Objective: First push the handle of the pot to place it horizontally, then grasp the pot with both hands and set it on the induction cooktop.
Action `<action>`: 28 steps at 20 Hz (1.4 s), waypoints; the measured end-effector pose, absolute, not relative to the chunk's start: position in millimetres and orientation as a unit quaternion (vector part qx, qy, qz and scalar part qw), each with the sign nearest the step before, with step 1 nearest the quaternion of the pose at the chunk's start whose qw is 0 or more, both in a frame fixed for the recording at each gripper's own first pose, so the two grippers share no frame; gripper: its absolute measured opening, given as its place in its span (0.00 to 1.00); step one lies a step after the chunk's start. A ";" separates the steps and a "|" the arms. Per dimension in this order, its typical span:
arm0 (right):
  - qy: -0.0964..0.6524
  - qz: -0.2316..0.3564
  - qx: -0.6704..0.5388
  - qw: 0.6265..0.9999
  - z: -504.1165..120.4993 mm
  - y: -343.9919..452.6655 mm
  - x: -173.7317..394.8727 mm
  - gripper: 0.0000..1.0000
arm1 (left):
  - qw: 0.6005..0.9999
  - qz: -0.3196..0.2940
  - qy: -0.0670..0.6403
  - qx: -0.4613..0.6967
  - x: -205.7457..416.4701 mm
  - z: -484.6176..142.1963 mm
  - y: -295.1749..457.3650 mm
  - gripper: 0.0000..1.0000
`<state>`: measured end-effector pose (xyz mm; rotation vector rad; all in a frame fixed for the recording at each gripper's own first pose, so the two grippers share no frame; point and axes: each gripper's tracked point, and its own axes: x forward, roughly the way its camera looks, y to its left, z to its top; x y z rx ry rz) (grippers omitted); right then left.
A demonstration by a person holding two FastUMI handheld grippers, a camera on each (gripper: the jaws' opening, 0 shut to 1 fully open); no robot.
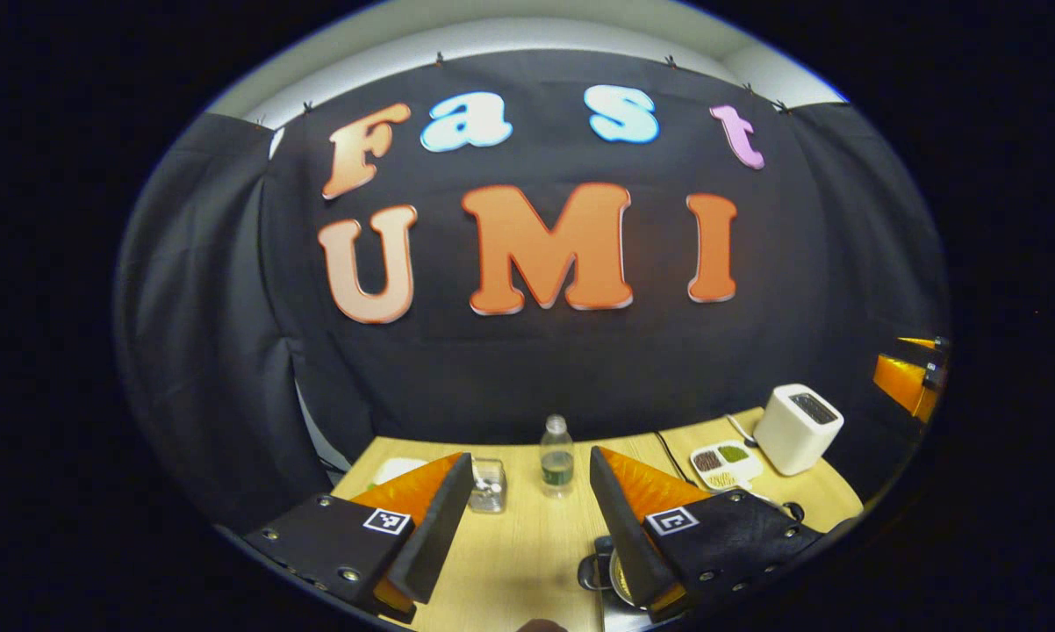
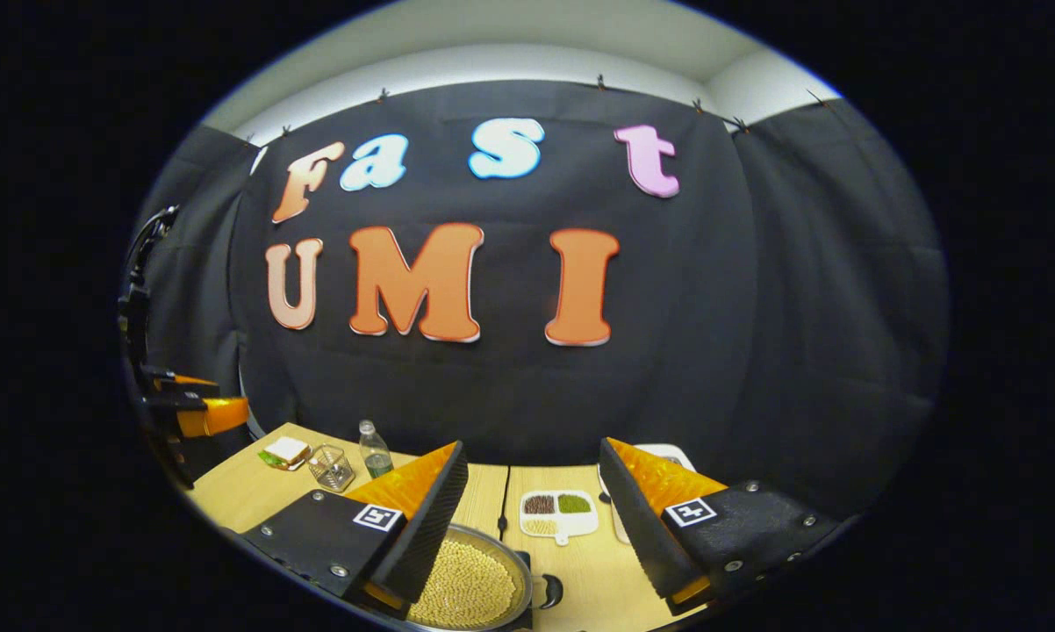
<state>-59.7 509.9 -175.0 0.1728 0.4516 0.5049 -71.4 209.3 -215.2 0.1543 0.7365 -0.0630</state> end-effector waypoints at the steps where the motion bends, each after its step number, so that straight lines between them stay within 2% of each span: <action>1: 0.204 0.246 0.085 0.944 -155.2 509.4 -53.4 0.93 | 0.938 -0.019 0.337 0.072 -61.4 -191.0 215.8 0.83; 2: 0.190 0.249 0.092 0.945 -134.1 513.2 -49.1 0.94 | 0.947 -0.011 0.314 0.064 -53.2 -167.9 218.0 0.82; 3: 0.173 0.259 0.105 0.945 -115.3 517.3 -46.8 0.99 | 0.956 -0.001 0.289 0.055 -45.8 -142.9 221.9 0.81; 4: 0.157 0.278 0.112 0.941 -99.5 524.4 -50.5 0.90 | 0.962 0.007 0.268 0.054 -40.3 -127.2 223.8 0.82; 5: 0.150 0.286 0.110 0.940 -93.9 526.6 -53.2 0.97 | 0.968 0.018 0.244 0.063 -37.2 -108.2 230.2 0.82; 6: 0.141 0.289 0.107 0.941 -89.9 524.7 -55.7 0.94 | 0.972 0.020 0.223 0.072 -36.8 -86.3 238.1 0.81; 10: 0.079 0.308 0.120 0.940 -44.4 529.9 -60.0 0.98 | 0.983 0.027 0.175 0.055 -37.0 -32.6 235.1 0.81; 11: 0.074 0.310 0.114 0.941 -43.6 529.5 -62.9 0.95 | 0.984 0.034 0.167 0.059 -36.8 -26.9 240.0 0.81; 15: 0.084 0.311 0.106 0.941 -41.4 531.9 -66.9 0.98 | 0.985 0.030 0.152 0.070 -39.2 -11.1 253.4 0.80; 19: 0.076 0.303 0.091 0.946 -43.9 530.7 -60.9 0.95 | 0.987 0.023 0.134 0.087 -29.4 5.4 271.5 0.81; 21: 0.086 0.289 0.082 0.950 -47.7 522.8 -53.6 0.99 | 0.990 0.017 0.117 0.083 -29.4 20.2 279.9 0.80; 22: 0.088 0.279 0.081 0.953 -46.5 516.8 -48.7 0.95 | 0.990 0.015 0.114 0.080 -32.6 25.5 284.4 0.80; 28: 0.087 0.258 0.060 0.960 -24.5 484.4 -28.5 0.95 | 0.992 0.021 0.089 0.082 -30.6 50.2 332.4 0.80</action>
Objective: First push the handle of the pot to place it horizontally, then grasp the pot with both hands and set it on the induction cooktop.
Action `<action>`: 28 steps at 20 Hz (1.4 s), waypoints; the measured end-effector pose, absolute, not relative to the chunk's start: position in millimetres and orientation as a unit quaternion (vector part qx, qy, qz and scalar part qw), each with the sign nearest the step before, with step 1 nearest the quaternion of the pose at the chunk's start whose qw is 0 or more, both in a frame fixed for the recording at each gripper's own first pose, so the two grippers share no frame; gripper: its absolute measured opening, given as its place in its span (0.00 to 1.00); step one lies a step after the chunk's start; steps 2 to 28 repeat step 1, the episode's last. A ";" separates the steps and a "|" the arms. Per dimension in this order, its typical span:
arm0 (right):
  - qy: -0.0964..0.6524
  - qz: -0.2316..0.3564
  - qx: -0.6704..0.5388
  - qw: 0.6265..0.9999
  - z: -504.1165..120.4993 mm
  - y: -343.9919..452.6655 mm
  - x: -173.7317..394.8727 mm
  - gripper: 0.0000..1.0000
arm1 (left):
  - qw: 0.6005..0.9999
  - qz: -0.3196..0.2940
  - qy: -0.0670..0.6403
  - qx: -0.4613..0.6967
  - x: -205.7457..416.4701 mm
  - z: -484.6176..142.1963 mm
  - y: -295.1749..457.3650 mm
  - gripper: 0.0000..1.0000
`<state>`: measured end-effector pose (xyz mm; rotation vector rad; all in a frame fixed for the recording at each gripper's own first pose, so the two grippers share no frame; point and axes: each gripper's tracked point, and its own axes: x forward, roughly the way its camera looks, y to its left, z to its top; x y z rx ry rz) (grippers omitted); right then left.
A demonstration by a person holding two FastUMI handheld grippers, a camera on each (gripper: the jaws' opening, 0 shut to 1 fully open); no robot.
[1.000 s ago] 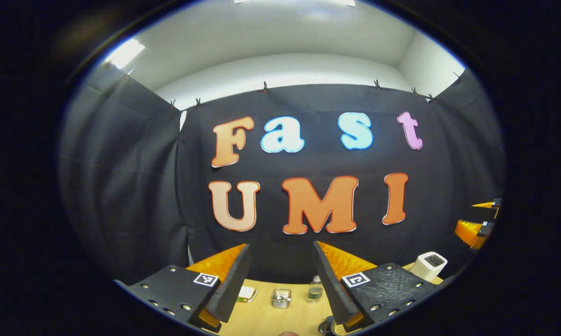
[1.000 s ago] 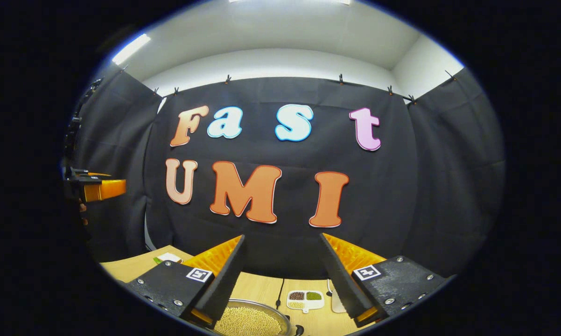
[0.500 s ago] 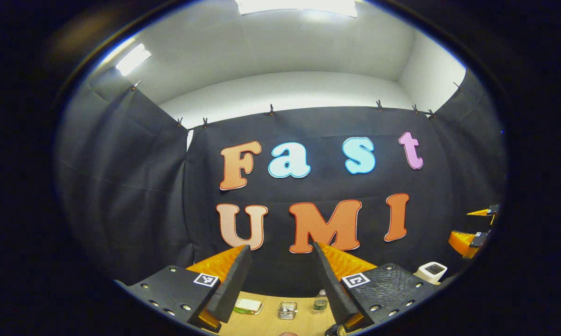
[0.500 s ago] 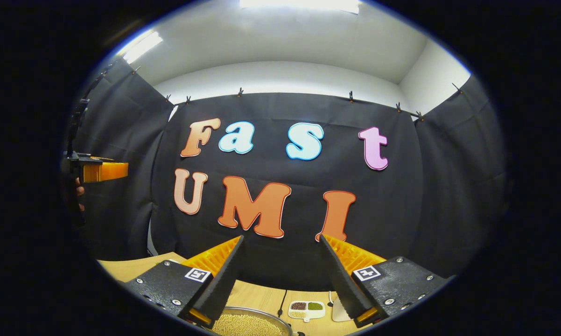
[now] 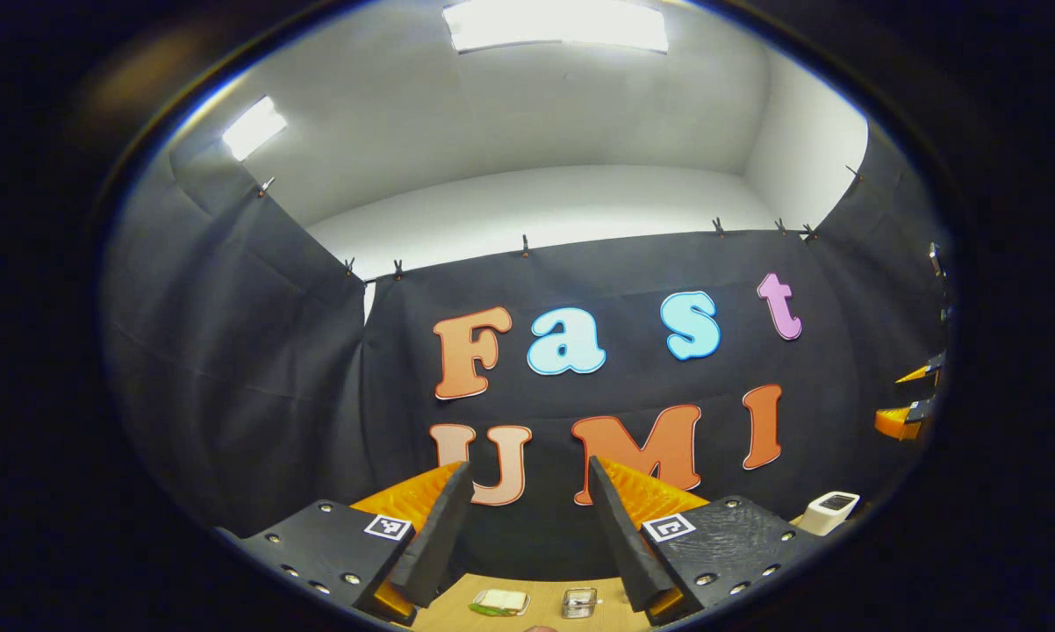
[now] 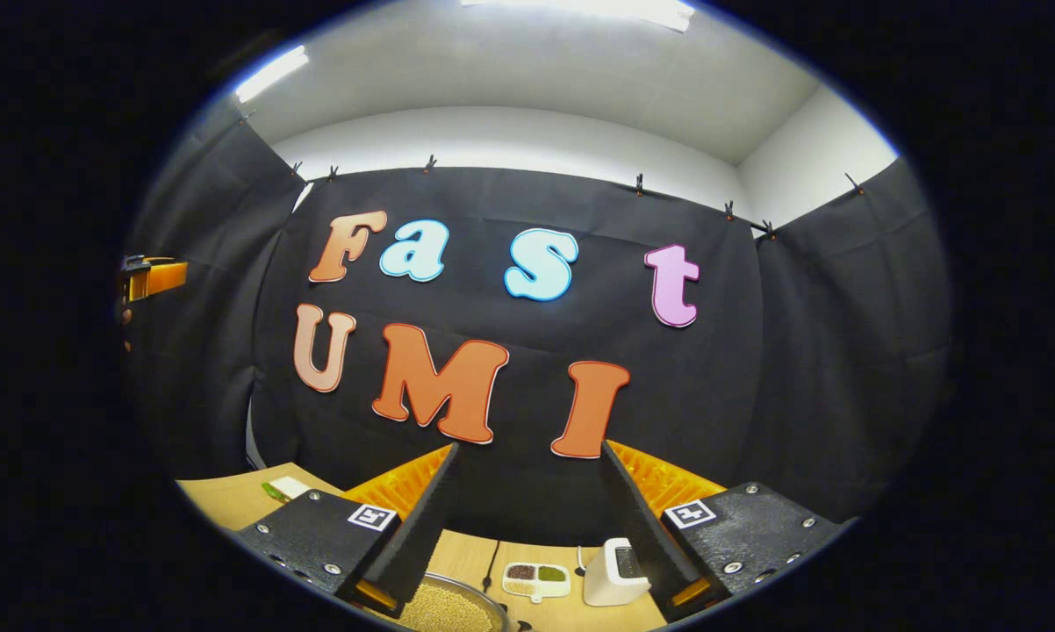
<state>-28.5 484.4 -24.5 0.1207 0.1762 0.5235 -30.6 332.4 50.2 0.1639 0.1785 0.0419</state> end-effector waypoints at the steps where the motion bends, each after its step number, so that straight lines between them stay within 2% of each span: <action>1: 0.085 0.253 0.056 0.962 -15.4 478.5 -25.8 0.95 | 0.993 0.021 0.087 0.076 -27.4 51.0 339.4 0.80; 28: 0.085 0.253 0.056 0.962 -15.4 478.5 -25.8 0.95 | 0.993 0.021 0.087 0.076 -27.4 51.0 339.4 0.80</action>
